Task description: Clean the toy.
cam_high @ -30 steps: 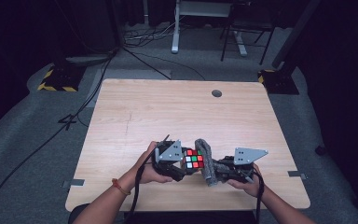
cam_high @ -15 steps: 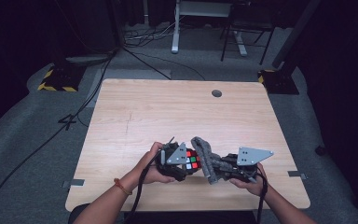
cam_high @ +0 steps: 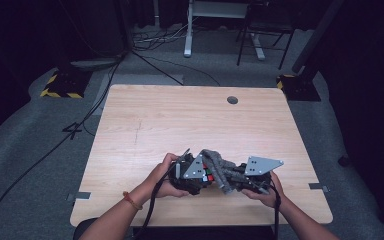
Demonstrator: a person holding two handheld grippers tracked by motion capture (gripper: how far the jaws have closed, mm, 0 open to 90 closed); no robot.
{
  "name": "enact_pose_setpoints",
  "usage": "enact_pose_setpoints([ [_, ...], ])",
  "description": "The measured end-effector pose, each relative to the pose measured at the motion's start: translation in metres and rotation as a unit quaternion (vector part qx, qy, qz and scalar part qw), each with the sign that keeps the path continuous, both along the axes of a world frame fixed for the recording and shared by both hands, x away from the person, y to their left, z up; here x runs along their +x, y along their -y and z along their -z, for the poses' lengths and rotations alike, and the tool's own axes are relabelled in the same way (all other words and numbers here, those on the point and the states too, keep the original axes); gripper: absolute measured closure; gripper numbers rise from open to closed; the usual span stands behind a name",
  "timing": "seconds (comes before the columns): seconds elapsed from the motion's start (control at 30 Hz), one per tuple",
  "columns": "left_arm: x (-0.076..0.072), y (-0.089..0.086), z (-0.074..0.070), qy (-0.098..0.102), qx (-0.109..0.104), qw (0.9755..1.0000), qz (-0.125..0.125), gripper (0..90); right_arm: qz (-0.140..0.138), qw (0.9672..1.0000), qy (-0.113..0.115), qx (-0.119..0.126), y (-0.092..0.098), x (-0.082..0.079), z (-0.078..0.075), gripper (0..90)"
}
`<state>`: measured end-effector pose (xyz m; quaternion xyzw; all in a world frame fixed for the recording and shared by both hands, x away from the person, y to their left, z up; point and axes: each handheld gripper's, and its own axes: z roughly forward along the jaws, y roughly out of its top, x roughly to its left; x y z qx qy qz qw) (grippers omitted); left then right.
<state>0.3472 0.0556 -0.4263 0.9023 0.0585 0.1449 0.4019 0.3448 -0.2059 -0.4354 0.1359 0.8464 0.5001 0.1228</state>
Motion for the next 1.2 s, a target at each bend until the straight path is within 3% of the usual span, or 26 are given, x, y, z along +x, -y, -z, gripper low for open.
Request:
enact_pose_setpoints([
  [0.07,0.0,-0.005,-0.006,0.003,-0.025,0.9997,0.0,33.3,0.013,0.9998,-0.008,-0.01,0.006,0.004,0.005,77.1],
  [0.13,0.001,-0.009,-0.01,-0.004,-0.052,0.9987,0.005,33.3,0.011,0.9997,-0.023,0.0,0.01,0.007,0.008,77.1],
  [0.27,-0.001,-0.007,-0.007,-0.006,-0.06,0.9981,0.011,33.1,-0.011,0.9981,-0.046,0.039,0.009,0.007,0.005,77.0],
  [0.37,-0.002,-0.005,-0.006,-0.002,-0.057,0.9983,0.009,32.5,-0.02,0.9983,-0.041,0.036,0.003,0.003,0.004,77.1],
  [0.53,0.0,-0.005,-0.004,-0.004,-0.054,0.9985,0.01,32.2,-0.027,0.9974,-0.034,0.057,0.003,0.002,0.002,77.1],
  [0.7,0.0,0.003,0.003,-0.004,-0.019,0.9998,0.008,32.1,-0.039,0.9968,-0.023,0.066,0.001,0.0,-0.001,77.1],
  [0.83,-0.005,0.011,0.008,0.004,0.012,0.9998,0.016,32.9,-0.055,0.9966,-0.01,0.06,-0.007,-0.006,-0.005,77.1],
  [0.97,-0.002,0.007,0.007,-0.003,0.001,0.9999,0.012,33.3,-0.037,0.9986,0.016,0.034,-0.012,-0.009,-0.008,77.0],
  [1.2,-0.002,0.0,-0.002,0.003,-0.015,0.9998,0.008,33.4,-0.001,1.0,0.008,-0.004,-0.003,-0.001,0.001,77.1],
])
